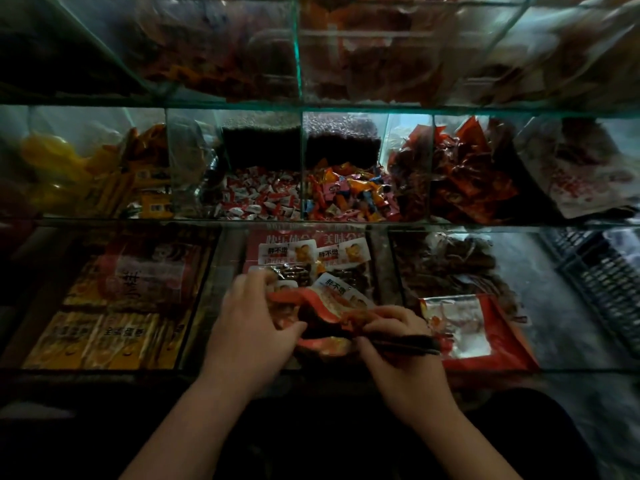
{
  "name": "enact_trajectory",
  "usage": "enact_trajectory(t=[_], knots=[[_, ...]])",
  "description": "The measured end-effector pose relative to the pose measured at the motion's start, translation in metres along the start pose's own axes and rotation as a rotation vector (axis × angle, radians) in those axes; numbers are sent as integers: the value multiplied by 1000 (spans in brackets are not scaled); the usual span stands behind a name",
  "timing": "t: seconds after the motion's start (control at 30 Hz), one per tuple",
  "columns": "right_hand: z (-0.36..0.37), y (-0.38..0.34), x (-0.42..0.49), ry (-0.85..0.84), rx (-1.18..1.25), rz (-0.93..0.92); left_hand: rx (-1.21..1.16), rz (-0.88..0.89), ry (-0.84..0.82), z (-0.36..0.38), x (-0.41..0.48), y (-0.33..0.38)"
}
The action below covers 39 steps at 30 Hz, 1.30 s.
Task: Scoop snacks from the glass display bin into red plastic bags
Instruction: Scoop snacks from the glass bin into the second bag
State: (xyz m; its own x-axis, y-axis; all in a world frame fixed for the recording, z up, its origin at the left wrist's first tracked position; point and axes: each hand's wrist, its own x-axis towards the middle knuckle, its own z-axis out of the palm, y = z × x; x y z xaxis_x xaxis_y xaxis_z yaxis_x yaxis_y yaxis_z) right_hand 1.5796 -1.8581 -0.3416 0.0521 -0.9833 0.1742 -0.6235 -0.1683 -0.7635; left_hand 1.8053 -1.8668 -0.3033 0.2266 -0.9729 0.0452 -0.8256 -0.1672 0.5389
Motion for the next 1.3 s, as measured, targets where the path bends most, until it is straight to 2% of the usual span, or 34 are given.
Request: enact_trajectory(t=[0.1,0.23,0.33,0.47,0.53,0.63,0.7,0.83,0.9,1.03,1.07,1.17,1.23,1.3], knots=[[0,4,-2,73,184,158,119,10,-152,13,23,7],[-11,2,25,70,268,361,227,-2,-174,2,46,17],[-19,-5,47,25,215,336,185,64,-75,-9,48,20],[-44,-16,70,-17,200,206,-125,48,102,-16,24,15],[-52,-19,74,-28,192,148,-261,-62,96,-11,14,10],[-48,-21,65,-84,62,172,-270,-230,-43,5,-1,1],[-43,-21,54,-130,-43,138,-318,-219,-8,12,-10,-4],[-35,-31,32,-228,1,34,-389,-116,134,12,-22,0],[-31,-39,25,-179,-46,-14,-346,-107,151,11,-24,4],[-38,-43,21,6,13,-72,-16,-231,-144,10,-30,0],[-43,-43,20,54,20,-107,-44,-225,-136,7,-29,0],[-51,-44,19,190,-6,-188,-283,-184,23,-2,-26,-1],[-52,-41,23,279,-42,-187,-445,-163,82,-5,-23,2],[-47,-39,26,287,2,-146,-482,-137,73,-3,-22,11]])
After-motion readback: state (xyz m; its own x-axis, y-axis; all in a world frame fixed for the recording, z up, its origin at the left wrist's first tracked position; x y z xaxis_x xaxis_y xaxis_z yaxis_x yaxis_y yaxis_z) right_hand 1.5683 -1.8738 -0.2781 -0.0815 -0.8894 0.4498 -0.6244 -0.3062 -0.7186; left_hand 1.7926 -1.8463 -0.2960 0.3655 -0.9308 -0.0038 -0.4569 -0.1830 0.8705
